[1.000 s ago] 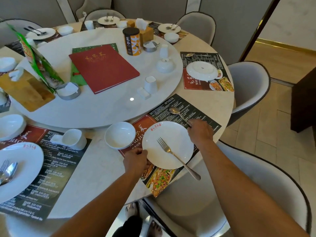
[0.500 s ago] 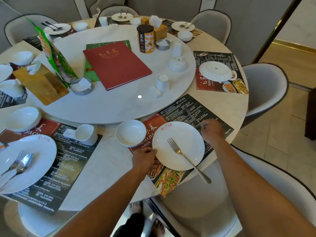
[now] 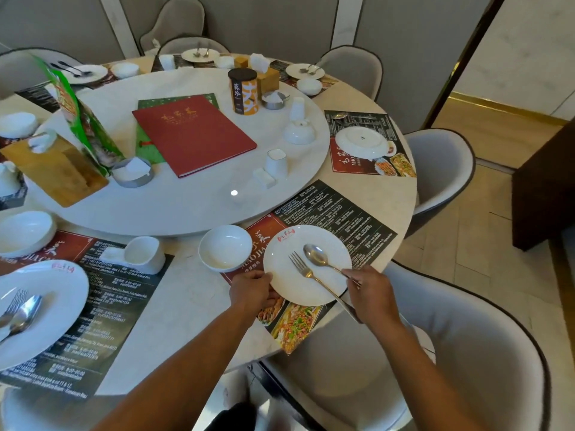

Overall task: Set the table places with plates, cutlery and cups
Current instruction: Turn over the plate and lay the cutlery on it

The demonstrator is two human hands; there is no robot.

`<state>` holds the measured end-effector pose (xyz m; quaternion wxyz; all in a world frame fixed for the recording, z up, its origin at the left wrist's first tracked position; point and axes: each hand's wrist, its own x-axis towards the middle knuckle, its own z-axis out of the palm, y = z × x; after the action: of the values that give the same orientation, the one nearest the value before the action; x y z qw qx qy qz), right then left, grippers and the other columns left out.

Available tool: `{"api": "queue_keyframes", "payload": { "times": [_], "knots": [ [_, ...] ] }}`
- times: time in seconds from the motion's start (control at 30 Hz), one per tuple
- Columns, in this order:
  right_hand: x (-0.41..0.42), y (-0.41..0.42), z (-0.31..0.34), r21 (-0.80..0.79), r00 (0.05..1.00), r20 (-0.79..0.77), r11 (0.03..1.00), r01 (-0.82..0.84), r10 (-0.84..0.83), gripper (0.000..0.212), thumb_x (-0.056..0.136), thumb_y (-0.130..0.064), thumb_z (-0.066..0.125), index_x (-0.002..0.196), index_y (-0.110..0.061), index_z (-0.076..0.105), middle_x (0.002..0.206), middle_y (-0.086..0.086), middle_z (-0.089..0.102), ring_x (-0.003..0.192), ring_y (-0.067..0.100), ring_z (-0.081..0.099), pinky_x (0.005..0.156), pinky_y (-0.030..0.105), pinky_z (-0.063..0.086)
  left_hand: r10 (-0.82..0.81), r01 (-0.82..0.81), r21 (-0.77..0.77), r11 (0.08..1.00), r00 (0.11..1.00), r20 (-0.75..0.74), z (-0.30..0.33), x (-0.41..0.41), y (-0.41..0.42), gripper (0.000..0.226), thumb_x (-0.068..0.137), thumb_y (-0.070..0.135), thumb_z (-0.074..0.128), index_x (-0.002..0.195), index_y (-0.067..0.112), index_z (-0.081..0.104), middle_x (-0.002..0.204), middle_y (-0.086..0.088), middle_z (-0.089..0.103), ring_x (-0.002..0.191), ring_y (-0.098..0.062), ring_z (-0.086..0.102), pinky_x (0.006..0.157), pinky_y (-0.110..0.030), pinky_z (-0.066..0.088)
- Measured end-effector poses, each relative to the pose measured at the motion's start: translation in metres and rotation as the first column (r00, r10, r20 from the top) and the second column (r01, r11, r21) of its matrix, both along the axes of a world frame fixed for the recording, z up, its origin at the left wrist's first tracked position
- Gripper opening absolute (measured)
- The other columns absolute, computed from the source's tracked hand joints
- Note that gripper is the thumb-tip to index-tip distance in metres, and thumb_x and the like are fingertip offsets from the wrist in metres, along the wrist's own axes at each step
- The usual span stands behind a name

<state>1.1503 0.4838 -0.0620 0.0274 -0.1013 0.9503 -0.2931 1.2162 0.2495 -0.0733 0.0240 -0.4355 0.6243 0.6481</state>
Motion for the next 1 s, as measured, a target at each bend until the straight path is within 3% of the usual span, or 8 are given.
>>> {"api": "queue_keyframes", "payload": {
  "times": [0.2, 0.43, 0.57, 0.63, 0.7, 0.77, 0.87, 1.0],
  "knots": [
    [0.010, 0.003, 0.002, 0.013, 1.000, 0.004, 1.000, 0.020, -0.020, 0.027, 0.094, -0.020, 0.069, 0.120, -0.019, 0.074, 0.120, 0.001, 0.069, 0.106, 0.016, 0.063, 0.078, 0.014, 0.042, -0.008, 0.008, -0.021, 1.000, 1.000, -0.002, 0.002, 0.002, 0.001, 0.005, 0.096, 0.022, 0.069, 0.094, 0.018, 0.067, 0.087, -0.008, 0.076, 0.071, -0.023, 0.076, 0.079, -0.043, 0.064],
    [0.011, -0.002, 0.011, 0.042, 1.000, 0.017, 0.999, 0.019, -0.020, 0.024, 0.093, -0.022, 0.069, 0.117, -0.018, 0.074, 0.118, 0.002, 0.070, 0.105, 0.017, 0.064, 0.082, 0.022, 0.050, -0.020, 0.021, -0.033, 0.999, 1.000, 0.007, 0.007, 0.002, 0.003, 0.006, 0.097, 0.022, 0.068, 0.095, 0.017, 0.066, 0.084, -0.006, 0.075, 0.072, -0.022, 0.076, 0.079, -0.042, 0.064],
    [0.009, -0.002, 0.017, 0.083, 0.999, 0.017, 0.996, 0.041, -0.043, 0.029, 0.093, -0.029, 0.070, 0.120, -0.019, 0.072, 0.114, -0.002, 0.072, 0.102, 0.014, 0.064, 0.079, 0.023, 0.049, -0.103, 0.114, -0.183, 0.976, 0.992, 0.071, 0.015, 0.005, 0.007, 0.016, 0.098, 0.032, 0.064, 0.088, 0.021, 0.062, 0.084, -0.002, 0.073, 0.075, -0.021, 0.074, 0.081, -0.043, 0.063],
    [0.006, -0.003, 0.020, 0.132, 0.999, 0.004, 0.990, 0.049, -0.050, 0.029, 0.093, -0.034, 0.068, 0.119, -0.022, 0.072, 0.111, -0.004, 0.073, 0.099, 0.012, 0.064, 0.079, 0.024, 0.050, -0.220, 0.269, -0.357, 0.895, 0.960, 0.174, 0.023, 0.009, 0.007, 0.022, 0.099, 0.041, 0.060, 0.084, 0.024, 0.061, 0.090, 0.004, 0.070, 0.081, -0.016, 0.070, 0.083, -0.039, 0.060],
    [0.000, -0.006, 0.023, 0.159, 0.999, -0.017, 0.986, 0.047, -0.045, 0.026, 0.094, -0.034, 0.066, 0.117, -0.023, 0.072, 0.109, -0.004, 0.074, 0.095, 0.012, 0.065, 0.076, 0.024, 0.049, -0.293, 0.394, -0.523, 0.755, 0.918, 0.268, 0.035, 0.012, 0.006, 0.023, 0.099, 0.046, 0.056, 0.092, 0.027, 0.066, 0.090, 0.009, 0.067, 0.078, -0.010, 0.064, 0.070, -0.029, 0.053],
    [-0.009, -0.012, 0.028, 0.163, 0.999, -0.046, 0.986, 0.031, -0.024, 0.023, 0.094, -0.033, 0.065, 0.113, -0.022, 0.073, 0.106, -0.005, 0.074, 0.093, 0.013, 0.066, 0.074, 0.024, 0.049, -0.268, 0.395, -0.683, 0.614, 0.919, 0.290, 0.052, 0.009, 0.002, 0.025, 0.099, 0.046, 0.055, 0.101, 0.028, 0.072, 0.087, 0.011, 0.066, 0.073, -0.008, 0.060, 0.062, -0.024, 0.044],
    [-0.026, -0.032, 0.035, 0.142, 0.997, -0.072, 0.990, -0.016, 0.026, 0.021, 0.093, -0.030, 0.065, 0.111, -0.022, 0.074, 0.105, -0.006, 0.074, 0.094, 0.014, 0.065, 0.076, 0.028, 0.050, -0.223, 0.297, -0.826, 0.479, 0.951, 0.213, 0.073, -0.009, -0.008, 0.029, 0.098, 0.047, 0.054, 0.112, 0.028, 0.072, 0.099, 0.006, 0.073, 0.080, -0.013, 0.065, 0.068, -0.029, 0.052],
    [-0.049, -0.072, 0.046, 0.148, 0.991, -0.077, 0.984, -0.100, 0.113, 0.024, 0.094, -0.030, 0.065, 0.116, -0.023, 0.072, 0.110, -0.006, 0.073, 0.096, 0.014, 0.065, 0.073, 0.025, 0.040, -0.355, 0.301, -0.872, 0.385, 0.921, 0.161, 0.084, -0.046, -0.036, 0.041, 0.096, 0.048, 0.058, 0.130, 0.026, 0.062, 0.123, 0.001, 0.068, 0.109, -0.021, 0.064, 0.086, -0.039, 0.056]
  ]
}}
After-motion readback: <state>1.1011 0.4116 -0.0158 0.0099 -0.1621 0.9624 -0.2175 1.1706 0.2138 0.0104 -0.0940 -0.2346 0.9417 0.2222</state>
